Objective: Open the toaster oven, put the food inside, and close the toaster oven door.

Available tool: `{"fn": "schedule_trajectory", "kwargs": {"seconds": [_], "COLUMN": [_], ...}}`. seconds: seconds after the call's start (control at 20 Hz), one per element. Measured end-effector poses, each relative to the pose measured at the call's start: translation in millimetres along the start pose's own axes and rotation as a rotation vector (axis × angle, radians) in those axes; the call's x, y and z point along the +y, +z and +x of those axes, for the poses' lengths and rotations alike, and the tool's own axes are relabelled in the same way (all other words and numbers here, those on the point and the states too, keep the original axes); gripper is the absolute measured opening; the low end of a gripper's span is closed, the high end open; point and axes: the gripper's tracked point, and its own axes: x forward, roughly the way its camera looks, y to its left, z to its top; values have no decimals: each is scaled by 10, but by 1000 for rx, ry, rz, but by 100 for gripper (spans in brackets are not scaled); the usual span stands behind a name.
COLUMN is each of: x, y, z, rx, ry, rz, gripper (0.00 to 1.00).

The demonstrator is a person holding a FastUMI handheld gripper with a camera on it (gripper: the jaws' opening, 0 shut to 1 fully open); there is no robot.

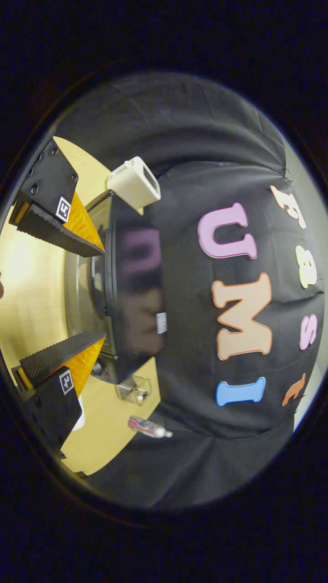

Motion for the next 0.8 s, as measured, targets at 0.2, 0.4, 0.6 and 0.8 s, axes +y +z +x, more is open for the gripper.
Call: {"fn": "schedule_trajectory", "kwargs": {"seconds": [0.2,0.4,0.6,0.8], "x": [-124,-179,-256,-293], "y": [941,1747,2342,2817], "z": [-232,-397,-409,-515], "rx": [-159,-268,-314,-372], "ry": [-13,4,8,-3], "rz": [-15,-17,-8,-30], "gripper": [100,100,100,100]}}
